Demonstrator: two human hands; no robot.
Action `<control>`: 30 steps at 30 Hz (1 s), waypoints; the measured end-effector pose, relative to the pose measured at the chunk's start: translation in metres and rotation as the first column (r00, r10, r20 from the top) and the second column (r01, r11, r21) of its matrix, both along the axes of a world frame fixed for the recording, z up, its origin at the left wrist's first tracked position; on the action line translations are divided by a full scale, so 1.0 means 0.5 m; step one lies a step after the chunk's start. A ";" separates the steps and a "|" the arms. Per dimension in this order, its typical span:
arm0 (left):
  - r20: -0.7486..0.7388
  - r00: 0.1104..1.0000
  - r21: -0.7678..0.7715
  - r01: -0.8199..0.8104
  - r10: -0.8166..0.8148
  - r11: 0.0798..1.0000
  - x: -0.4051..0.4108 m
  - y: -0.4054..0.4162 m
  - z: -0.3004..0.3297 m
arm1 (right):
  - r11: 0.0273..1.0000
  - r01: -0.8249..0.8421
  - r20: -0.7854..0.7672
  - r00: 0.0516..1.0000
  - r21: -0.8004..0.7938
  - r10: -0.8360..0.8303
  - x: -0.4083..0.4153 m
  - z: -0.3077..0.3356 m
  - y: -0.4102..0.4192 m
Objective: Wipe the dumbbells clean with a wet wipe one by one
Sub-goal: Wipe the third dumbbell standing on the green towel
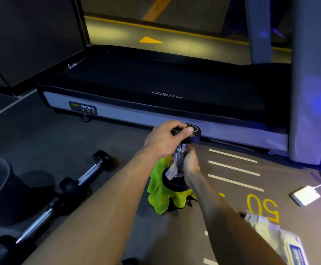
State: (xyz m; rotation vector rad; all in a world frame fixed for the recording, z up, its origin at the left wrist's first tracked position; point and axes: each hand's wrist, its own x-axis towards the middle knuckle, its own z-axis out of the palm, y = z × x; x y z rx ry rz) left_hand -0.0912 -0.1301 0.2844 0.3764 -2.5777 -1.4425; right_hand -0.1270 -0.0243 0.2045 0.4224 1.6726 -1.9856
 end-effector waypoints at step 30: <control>0.034 0.999 -0.019 -0.012 0.013 1.000 0.013 -0.036 -0.008 | 1.000 -0.024 -0.051 0.998 0.011 0.025 0.024 0.043 -0.006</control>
